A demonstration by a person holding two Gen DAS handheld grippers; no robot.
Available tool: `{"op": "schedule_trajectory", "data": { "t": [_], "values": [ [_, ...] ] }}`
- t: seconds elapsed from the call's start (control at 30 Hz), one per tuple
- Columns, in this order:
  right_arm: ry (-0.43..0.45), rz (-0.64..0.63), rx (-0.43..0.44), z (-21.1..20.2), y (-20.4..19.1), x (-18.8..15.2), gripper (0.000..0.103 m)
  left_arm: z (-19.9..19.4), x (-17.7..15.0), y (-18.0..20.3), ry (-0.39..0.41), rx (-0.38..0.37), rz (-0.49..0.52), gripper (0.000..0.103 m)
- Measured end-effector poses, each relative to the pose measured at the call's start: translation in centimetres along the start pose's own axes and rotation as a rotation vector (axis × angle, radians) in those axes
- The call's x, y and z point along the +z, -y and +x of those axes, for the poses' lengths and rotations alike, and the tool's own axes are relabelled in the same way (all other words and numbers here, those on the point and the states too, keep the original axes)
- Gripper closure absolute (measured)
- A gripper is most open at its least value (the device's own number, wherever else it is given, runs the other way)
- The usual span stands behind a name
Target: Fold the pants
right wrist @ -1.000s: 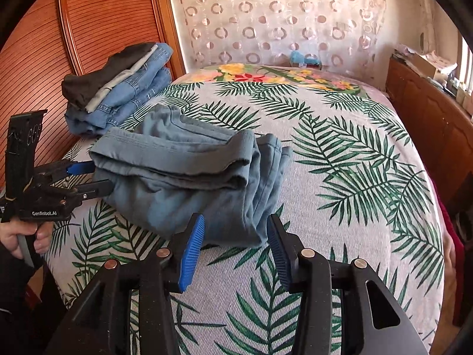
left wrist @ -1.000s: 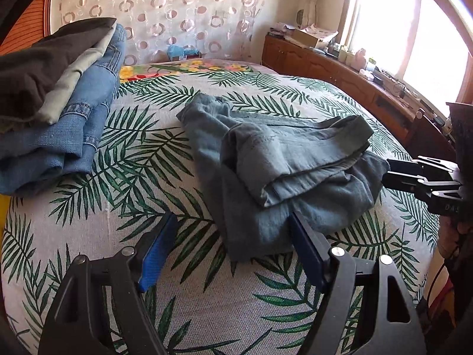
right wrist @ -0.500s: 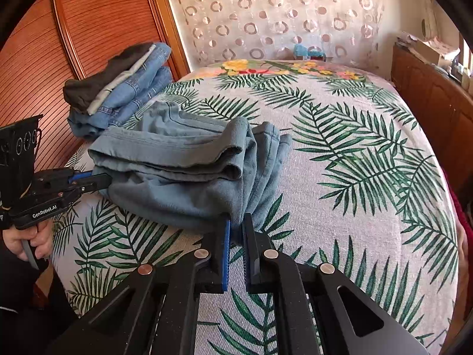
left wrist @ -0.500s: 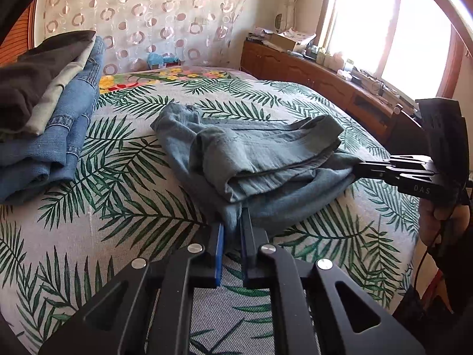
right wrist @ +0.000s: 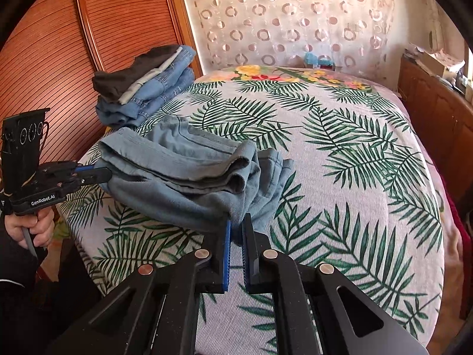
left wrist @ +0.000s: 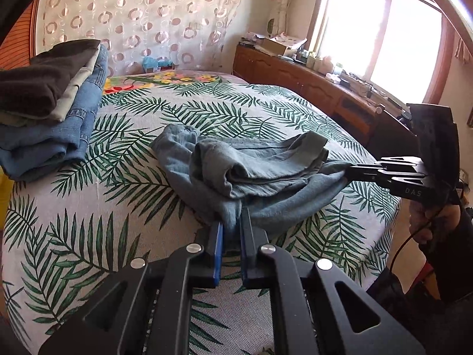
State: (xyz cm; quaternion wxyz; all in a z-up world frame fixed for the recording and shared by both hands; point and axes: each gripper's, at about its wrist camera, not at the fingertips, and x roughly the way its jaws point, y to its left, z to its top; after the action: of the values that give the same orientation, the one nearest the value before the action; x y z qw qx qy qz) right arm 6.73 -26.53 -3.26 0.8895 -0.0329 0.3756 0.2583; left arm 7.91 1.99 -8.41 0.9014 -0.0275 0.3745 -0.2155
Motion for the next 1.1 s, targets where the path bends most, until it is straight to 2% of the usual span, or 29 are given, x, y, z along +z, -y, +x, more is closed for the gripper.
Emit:
{"op": "schedule_trajectory", "data": {
  "t": [0.1,0.2,0.27,0.37,0.5,0.6,0.83,1.1],
  "values": [
    [-0.004,0.000,-0.009,-0.3,-0.1,-0.3,0.097,0.6,0.0,-0.1,-0.014,0.026,0.003,0.088],
    [-0.003,-0.003,-0.018,-0.6,-0.4,-0.5,0.097,0.6,-0.3,-0.2,-0.019,0.055,0.005,0.074],
    [0.006,-0.012,-0.024,-1.0,-0.6,-0.3,0.096,0.7,-0.3,-0.6,-0.017,0.053,-0.007,0.058],
    [0.017,-0.016,-0.034,-1.1,-0.8,-0.1,0.088,0.8,-0.2,-0.9,-0.021,0.059,-0.013,0.058],
    [0.018,-0.008,-0.050,-0.5,-0.7,0.4,0.070,1.1,-0.1,-1.1,-0.032,0.071,-0.006,0.058],
    [0.003,-0.022,-0.046,0.5,-0.9,0.6,0.067,1.4,0.0,-1.2,-0.035,0.075,-0.001,0.058],
    [-0.058,-0.066,-0.057,3.9,-1.5,1.4,0.065,2.7,2.7,-1.9,-0.028,0.081,0.019,0.058],
    [-0.058,-0.107,-0.090,6.5,-1.5,3.7,0.065,3.7,4.4,-3.0,-0.016,0.114,0.000,0.058]
  ]
}}
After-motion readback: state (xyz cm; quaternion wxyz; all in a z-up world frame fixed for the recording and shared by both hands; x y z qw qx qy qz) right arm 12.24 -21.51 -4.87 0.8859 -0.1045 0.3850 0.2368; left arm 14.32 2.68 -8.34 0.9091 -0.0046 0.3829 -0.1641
